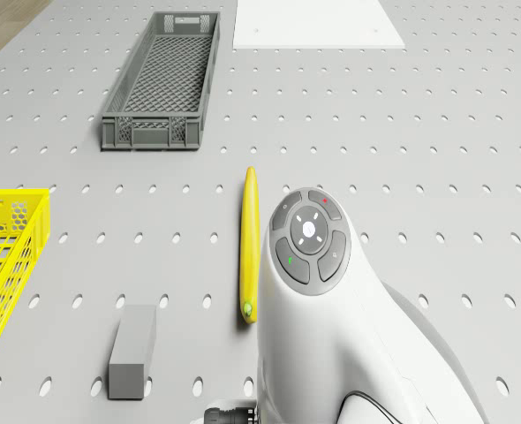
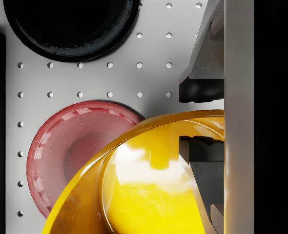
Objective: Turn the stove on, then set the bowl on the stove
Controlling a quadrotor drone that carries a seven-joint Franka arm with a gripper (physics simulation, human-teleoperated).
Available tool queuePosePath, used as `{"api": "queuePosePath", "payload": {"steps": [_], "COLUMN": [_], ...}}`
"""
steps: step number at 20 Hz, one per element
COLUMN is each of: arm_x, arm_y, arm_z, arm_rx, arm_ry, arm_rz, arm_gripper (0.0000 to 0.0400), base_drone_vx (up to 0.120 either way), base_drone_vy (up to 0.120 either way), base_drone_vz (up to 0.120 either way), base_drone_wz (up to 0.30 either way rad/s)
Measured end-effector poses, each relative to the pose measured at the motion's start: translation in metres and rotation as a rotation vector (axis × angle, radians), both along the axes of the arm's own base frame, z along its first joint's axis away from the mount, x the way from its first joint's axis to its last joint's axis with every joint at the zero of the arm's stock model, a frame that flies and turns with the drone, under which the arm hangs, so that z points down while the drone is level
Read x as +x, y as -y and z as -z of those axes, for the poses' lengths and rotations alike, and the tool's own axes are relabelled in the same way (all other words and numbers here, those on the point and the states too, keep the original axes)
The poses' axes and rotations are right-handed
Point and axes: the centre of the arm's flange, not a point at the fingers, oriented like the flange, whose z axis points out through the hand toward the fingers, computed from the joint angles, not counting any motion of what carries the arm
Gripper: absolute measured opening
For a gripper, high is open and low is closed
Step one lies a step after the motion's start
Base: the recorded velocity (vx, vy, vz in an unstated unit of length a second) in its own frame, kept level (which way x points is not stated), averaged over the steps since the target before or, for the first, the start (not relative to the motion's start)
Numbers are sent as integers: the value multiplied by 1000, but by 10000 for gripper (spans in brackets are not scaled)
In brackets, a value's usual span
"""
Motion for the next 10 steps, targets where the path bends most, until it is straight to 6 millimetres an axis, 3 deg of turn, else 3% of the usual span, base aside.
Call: {"api": "queuePosePath", "payload": {"steps": [10], "arm_x": [0], "arm_y": [0], "arm_z": [0], "arm_rx": [0], "arm_ry": [0], "arm_rz": [0], "arm_gripper": [100], "base_drone_vx": [-120], "base_drone_vy": [0], "base_drone_vz": [0], "base_drone_wz": [0]}}
